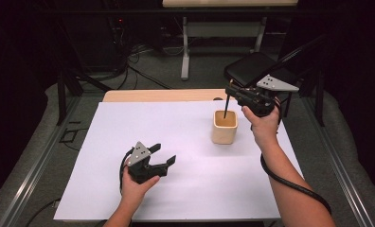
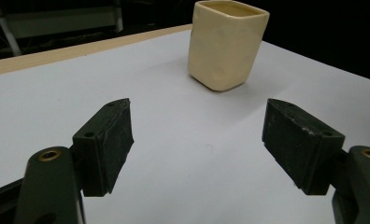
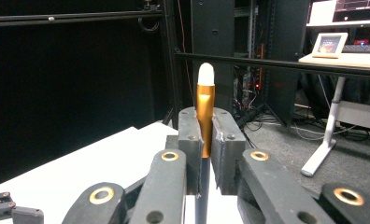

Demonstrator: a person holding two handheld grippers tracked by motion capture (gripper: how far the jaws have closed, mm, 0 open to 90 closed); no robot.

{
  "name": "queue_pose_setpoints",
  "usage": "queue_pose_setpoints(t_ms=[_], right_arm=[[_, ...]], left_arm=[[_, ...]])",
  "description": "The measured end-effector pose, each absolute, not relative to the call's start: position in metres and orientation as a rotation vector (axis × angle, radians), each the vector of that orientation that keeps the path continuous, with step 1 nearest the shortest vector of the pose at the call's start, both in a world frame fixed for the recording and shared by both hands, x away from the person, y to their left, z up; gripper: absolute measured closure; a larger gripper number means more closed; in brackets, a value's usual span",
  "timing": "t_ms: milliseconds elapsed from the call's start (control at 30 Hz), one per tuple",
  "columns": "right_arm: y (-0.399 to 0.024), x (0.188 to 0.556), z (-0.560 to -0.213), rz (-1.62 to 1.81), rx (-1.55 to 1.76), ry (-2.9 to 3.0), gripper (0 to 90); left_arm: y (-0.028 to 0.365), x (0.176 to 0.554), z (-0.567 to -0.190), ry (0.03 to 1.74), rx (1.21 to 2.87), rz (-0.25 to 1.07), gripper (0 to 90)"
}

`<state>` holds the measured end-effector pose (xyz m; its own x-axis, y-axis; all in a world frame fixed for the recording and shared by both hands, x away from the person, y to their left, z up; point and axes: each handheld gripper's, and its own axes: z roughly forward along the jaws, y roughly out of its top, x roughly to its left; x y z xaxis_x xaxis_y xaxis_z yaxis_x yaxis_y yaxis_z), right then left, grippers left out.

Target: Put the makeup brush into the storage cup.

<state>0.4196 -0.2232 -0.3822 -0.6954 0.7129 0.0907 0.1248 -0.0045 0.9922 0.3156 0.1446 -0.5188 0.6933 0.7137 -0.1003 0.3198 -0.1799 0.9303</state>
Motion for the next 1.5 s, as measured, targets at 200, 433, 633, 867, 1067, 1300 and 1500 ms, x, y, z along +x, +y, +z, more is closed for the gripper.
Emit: queue_pose_setpoints(t_ms=[200,433,633,867,1067,1300,1500], right_arm=[[-0.225,0.423,-0.384,1.742,0.878,1.823,83.7],[-0.228,0.425,-0.388,1.733,0.9,1.826,83.7],[-0.231,0.427,-0.393,1.725,0.914,1.826,83.7],[-0.235,0.427,-0.398,1.711,0.931,1.825,83.7],[-0.239,0.426,-0.401,1.693,0.945,1.826,83.7],[-0.242,0.427,-0.403,1.673,0.956,1.833,83.7],[-0.242,0.428,-0.404,1.667,0.963,1.835,83.7]], left_arm=[[0.145,0.316,-0.519,0.823,1.776,0.434,24.6],[0.145,0.316,-0.519,0.826,1.775,0.435,24.6],[0.146,0.316,-0.519,0.827,1.773,0.433,24.6],[0.146,0.316,-0.519,0.826,1.774,0.431,24.6],[0.146,0.317,-0.519,0.828,1.772,0.432,24.6],[0.146,0.317,-0.52,0.831,1.774,0.432,24.6],[0.146,0.317,-0.52,0.832,1.773,0.429,24.6]])
